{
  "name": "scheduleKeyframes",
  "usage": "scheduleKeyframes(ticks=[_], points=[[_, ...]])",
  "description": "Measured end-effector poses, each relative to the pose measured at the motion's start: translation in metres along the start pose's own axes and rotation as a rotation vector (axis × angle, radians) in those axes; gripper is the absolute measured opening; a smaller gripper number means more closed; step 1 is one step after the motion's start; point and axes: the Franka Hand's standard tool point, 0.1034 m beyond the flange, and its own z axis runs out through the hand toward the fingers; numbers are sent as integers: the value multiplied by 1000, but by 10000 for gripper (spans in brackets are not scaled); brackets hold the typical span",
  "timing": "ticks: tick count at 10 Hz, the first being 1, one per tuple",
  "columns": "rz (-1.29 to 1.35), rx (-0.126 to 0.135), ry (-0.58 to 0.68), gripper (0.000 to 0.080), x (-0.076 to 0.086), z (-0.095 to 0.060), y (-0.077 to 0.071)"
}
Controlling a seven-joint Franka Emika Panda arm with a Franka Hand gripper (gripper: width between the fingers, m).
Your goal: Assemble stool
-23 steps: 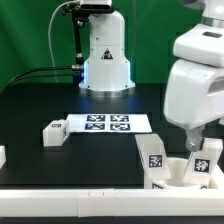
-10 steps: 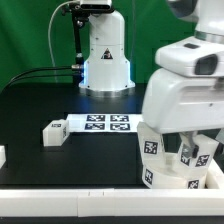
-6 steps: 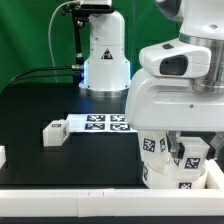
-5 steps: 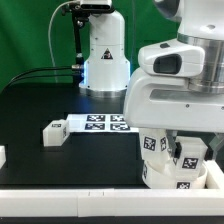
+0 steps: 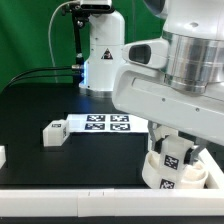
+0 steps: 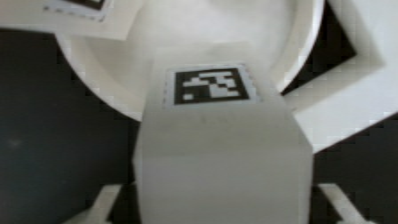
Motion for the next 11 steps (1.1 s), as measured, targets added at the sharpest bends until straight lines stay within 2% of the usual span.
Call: scheduleKeyframes(ticks=[2, 3, 5, 6, 9, 11], points=[[163, 1, 11, 338, 6, 1, 5], [349, 15, 48, 338, 11, 7, 16], [646, 24, 87, 338, 9, 12, 29], [753, 40, 116, 343, 4, 14, 36], [971, 35, 163, 343, -7, 16, 45], [1055, 28, 136, 343, -10, 17, 49]])
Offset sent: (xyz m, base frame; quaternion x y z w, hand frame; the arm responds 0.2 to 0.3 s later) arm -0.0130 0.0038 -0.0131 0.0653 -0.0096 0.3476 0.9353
